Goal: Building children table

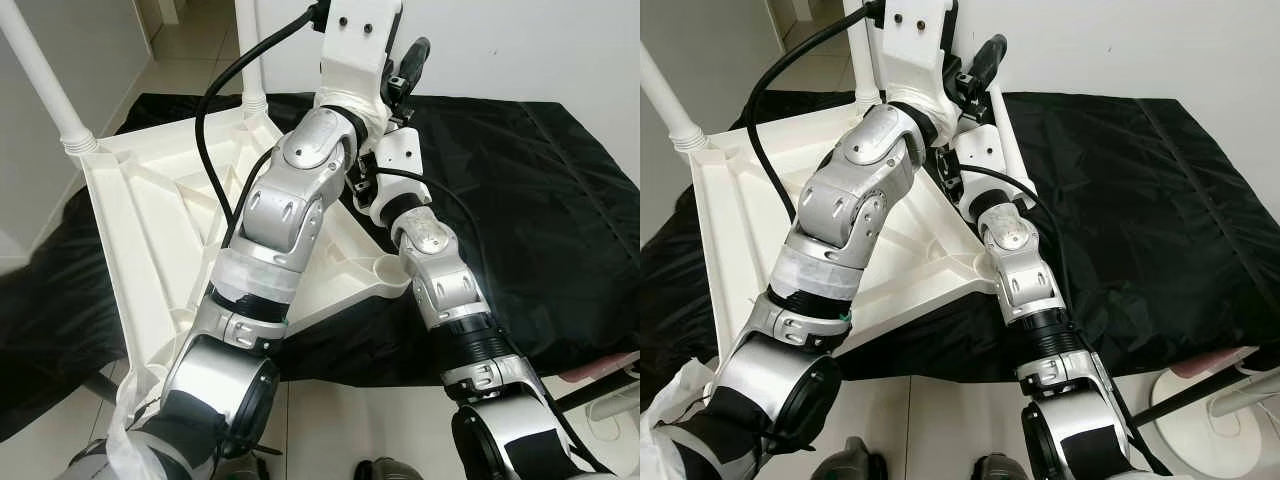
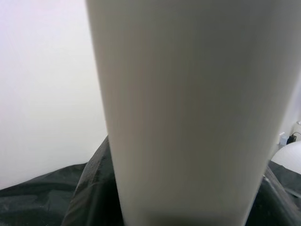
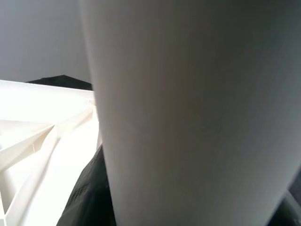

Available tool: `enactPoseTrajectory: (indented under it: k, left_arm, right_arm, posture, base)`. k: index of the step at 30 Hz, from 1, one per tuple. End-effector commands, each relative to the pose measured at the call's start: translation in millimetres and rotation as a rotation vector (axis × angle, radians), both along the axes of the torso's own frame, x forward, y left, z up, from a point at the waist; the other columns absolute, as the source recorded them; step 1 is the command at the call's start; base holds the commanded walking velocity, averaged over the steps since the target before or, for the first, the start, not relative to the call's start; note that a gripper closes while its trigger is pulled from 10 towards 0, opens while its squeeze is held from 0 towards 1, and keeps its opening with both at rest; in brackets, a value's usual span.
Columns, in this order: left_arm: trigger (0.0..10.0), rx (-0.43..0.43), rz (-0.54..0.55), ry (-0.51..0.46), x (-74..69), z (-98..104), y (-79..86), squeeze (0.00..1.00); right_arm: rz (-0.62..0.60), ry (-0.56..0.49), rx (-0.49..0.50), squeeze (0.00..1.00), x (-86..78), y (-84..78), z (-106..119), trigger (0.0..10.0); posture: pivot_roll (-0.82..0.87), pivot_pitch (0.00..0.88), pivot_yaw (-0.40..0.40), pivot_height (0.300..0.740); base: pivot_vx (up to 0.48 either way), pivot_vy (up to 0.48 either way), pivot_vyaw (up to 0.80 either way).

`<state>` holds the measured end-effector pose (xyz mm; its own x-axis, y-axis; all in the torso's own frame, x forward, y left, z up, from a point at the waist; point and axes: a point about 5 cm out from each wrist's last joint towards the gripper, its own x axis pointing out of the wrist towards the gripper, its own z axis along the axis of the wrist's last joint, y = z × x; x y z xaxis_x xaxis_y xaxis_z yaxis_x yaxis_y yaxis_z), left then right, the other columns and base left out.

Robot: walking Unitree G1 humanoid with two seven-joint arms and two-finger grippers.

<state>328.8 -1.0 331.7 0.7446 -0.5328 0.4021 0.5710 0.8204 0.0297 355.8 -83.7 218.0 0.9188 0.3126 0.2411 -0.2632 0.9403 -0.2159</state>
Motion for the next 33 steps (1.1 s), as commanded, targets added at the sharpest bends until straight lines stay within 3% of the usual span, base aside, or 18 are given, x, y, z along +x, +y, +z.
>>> enactPoseTrajectory:
  k: [1,2,6,9,13,14,18,24,31,33]
  left_arm:
    - [10.0,-0.039,-0.007,-0.010,-5.3,8,-3.4,0.14]
    - [10.0,-0.064,-0.047,0.003,-6.6,7,-4.3,1.00]
    - [10.0,-0.089,-0.083,0.012,-8.3,8,-4.6,1.00]
    - [10.0,-0.076,-0.070,-0.014,-8.9,10,-0.3,1.00]
    - [10.0,-0.072,-0.077,-0.027,-10.3,10,0.8,1.00]
    - [10.0,-0.075,-0.083,-0.045,-12.5,11,2.2,0.00]
    - [10.0,-0.095,-0.100,-0.062,-16.4,12,5.1,0.00]
    - [10.0,-0.160,-0.061,-0.010,-13.9,2,19.5,0.00]
    - [10.0,-0.157,0.012,0.032,-6.7,-14,32.6,0.00]
    - [10.0,-0.094,0.110,0.068,2.6,-32,43.1,0.00]
  right_arm:
    - [-0.027,0.026,0.039,0.00,3.9,-2.2,0,10.0]
    - [-0.030,0.037,0.064,0.00,4.1,-2.2,0,10.0]
    - [-0.036,0.058,0.107,0.00,4.5,-2.5,0,10.0]
    - [-0.094,0.117,0.239,0.00,8.7,-10.4,-3,10.0]
    - [-0.106,0.127,0.264,0.00,9.9,-13.0,-4,10.0]
    - [-0.121,0.134,0.279,0.00,10.9,-16.0,-5,10.0]
    - [-0.150,0.143,0.301,0.00,11.7,-21.4,-6,10.0]
    - [-0.210,0.124,0.327,0.00,7.0,-37.7,-12,10.0]
    - [-0.240,0.109,0.326,0.00,3.3,-44.7,-16,10.0]
    - [-0.243,0.101,0.305,0.00,0.0,-47.1,-19,10.0]
  posture:
    - [-0.01,0.000,0.001,0.740]
    - [-0.02,0.000,0.001,0.740]
    - [-0.02,0.000,0.001,0.740]
    - [-0.02,0.000,-0.001,0.740]
    - [-0.02,0.000,-0.001,0.740]
    - [-0.02,0.000,0.000,0.740]
    - [-0.02,0.000,0.003,0.740]
    - [-0.02,0.000,0.007,0.740]
    - [-0.03,0.000,0.017,0.740]
    - [-0.03,0.000,0.020,0.740]
  base:
    - [0.000,0.000,0.00]
    - [0.000,0.000,0.00]
    - [0.000,0.000,0.00]
    - [0.000,0.000,0.00]
    - [0.000,0.000,0.00]
    - [0.000,0.000,0.00]
    - [0.000,0.000,0.00]
    - [0.000,0.000,0.00]
    - [0.000,0.000,0.00]
    - [0.000,0.000,0.00]
